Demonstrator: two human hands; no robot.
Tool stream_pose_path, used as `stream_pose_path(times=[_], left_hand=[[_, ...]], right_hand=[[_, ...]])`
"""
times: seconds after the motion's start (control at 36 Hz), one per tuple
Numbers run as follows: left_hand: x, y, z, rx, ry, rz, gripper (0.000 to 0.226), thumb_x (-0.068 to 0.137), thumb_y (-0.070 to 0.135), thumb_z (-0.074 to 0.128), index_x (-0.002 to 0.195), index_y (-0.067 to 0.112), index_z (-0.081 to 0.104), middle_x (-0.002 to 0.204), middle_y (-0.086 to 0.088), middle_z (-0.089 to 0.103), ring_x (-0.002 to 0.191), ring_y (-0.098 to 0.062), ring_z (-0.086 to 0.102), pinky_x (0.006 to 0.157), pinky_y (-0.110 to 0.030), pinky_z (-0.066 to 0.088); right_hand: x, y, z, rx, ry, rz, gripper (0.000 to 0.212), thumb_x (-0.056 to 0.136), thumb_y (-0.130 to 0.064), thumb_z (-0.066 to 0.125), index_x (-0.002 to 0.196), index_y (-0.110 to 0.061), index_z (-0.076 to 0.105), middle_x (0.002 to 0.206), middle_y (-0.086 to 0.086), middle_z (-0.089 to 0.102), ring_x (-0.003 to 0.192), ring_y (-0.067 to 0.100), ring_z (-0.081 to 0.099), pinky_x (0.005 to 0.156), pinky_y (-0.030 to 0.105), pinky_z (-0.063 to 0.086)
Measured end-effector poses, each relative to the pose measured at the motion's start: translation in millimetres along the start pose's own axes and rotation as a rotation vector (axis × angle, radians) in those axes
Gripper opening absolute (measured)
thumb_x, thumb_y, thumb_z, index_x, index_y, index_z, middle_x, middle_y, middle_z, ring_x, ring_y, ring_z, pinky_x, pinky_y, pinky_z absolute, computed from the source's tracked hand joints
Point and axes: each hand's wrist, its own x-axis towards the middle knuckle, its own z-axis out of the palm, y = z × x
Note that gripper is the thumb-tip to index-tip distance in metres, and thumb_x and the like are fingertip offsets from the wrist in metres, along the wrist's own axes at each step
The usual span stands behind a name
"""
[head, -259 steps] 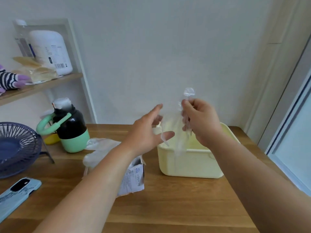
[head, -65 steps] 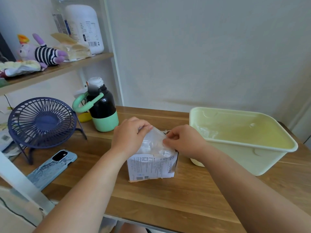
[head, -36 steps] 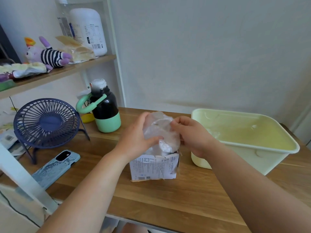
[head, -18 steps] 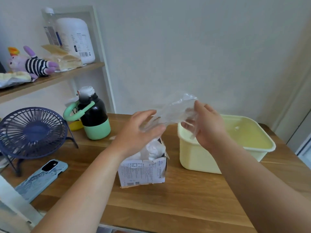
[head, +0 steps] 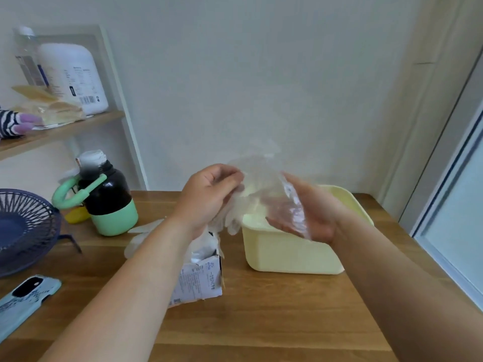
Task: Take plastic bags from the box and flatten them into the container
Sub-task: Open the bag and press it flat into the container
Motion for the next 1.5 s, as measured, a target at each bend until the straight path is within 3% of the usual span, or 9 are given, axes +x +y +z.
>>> stream_pose_path(times=[0.11, 0.31, 0.44, 0.72, 0.86, 0.97, 1.11, 1.33, 1.5], left_hand=[[4, 7, -3, -0.007, -0.004, -0.023, 0.015, 0.096, 0.01, 0.055, 0.084, 0.012, 0.065, 0.075, 0.003, 0.069, 0.073, -0.009, 0.065, 0.071, -0.021, 0.051], [13, 14, 3, 0.13, -0.004, 0.015, 0.011, 0.097, 0.012, 0.054, 0.088, 0.013, 0.06, 0.078, 0.001, 0.059, 0.055, -0.005, 0.061, 0.056, -0.017, 0.048], [19, 12, 10, 0.264, -0.001, 0.062, 0.007, 0.095, 0.018, 0.059, 0.089, 0.015, 0.06, 0.085, 0.002, 0.058, 0.047, -0.005, 0.05, 0.049, -0.016, 0.043], [38, 7, 2, 0.461, 0.205, 0.01, 0.015, 0.088, 0.025, 0.065, 0.1, 0.023, 0.057, 0.103, 0.005, 0.065, 0.089, -0.015, 0.062, 0.077, -0.032, 0.049], [32, 1, 15, 0.843, 0.402, 0.306, 0.049, 0.084, 0.022, 0.069, 0.13, 0.021, 0.052, 0.135, -0.003, 0.046, 0.125, -0.027, 0.041, 0.101, -0.034, 0.032], [31, -8, 29, 0.903, 0.064, 0.626, 0.017, 0.082, 0.017, 0.066, 0.097, 0.02, 0.074, 0.101, 0.003, 0.065, 0.097, -0.023, 0.059, 0.088, -0.028, 0.04], [31, -21, 50, 1.138, -0.554, 0.075, 0.029, 0.094, 0.039, 0.056, 0.122, 0.037, 0.063, 0.129, 0.016, 0.058, 0.108, -0.003, 0.056, 0.089, -0.022, 0.029], [53, -23, 75, 1.261, -0.777, -0.242, 0.048, 0.092, 0.048, 0.057, 0.138, 0.033, 0.053, 0.146, 0.008, 0.047, 0.131, -0.017, 0.045, 0.101, -0.027, 0.036], [71, -35, 85, 1.573, -0.882, -0.281, 0.051, 0.089, 0.036, 0.056, 0.138, 0.045, 0.046, 0.15, 0.006, 0.037, 0.138, -0.028, 0.028, 0.108, -0.039, 0.032]], right_hand=[[0, -7, -5, 0.135, 0.116, -0.206, 0.033, 0.09, -0.003, 0.056, 0.121, -0.012, 0.05, 0.072, 0.006, 0.069, 0.059, 0.017, 0.066, 0.056, 0.028, 0.057], [-8, -17, -12, -0.009, 0.008, -0.077, 0.065, 0.067, -0.046, 0.065, 0.125, -0.021, 0.047, 0.105, 0.019, 0.056, 0.083, 0.031, 0.063, 0.066, 0.036, 0.06], [-4, -16, -15, 0.066, 0.182, -0.279, 0.064, 0.088, 0.012, 0.048, 0.141, -0.021, 0.033, 0.075, 0.011, 0.058, 0.054, 0.015, 0.046, 0.044, 0.021, 0.047], [2, -24, -44, -0.234, 0.452, -0.403, 0.029, 0.092, 0.01, 0.037, 0.085, -0.01, 0.057, 0.072, 0.005, 0.042, 0.056, 0.017, 0.038, 0.061, 0.028, 0.053], [8, -23, -48, -0.203, 0.516, -0.402, 0.012, 0.093, -0.003, 0.054, 0.105, -0.002, 0.059, 0.092, 0.007, 0.053, 0.065, 0.014, 0.055, 0.069, 0.028, 0.057], [14, -17, -66, -0.772, 0.622, -0.341, 0.053, 0.083, -0.004, 0.066, 0.133, -0.016, 0.052, 0.124, -0.003, 0.054, 0.073, 0.004, 0.064, 0.092, 0.032, 0.052], [19, -12, -83, -0.992, 0.643, -0.198, 0.073, 0.078, 0.004, 0.06, 0.142, -0.024, 0.041, 0.119, 0.003, 0.061, 0.086, 0.022, 0.065, 0.079, 0.035, 0.053], [27, -17, -96, -1.432, 0.485, -0.029, 0.068, 0.088, 0.006, 0.046, 0.149, -0.015, 0.026, 0.154, 0.0, 0.027, 0.135, 0.019, 0.036, 0.095, 0.018, 0.034], [36, -26, -100, -1.669, 0.426, 0.146, 0.058, 0.088, 0.003, 0.049, 0.143, -0.004, 0.031, 0.149, 0.006, 0.029, 0.127, 0.024, 0.043, 0.094, 0.025, 0.04]])
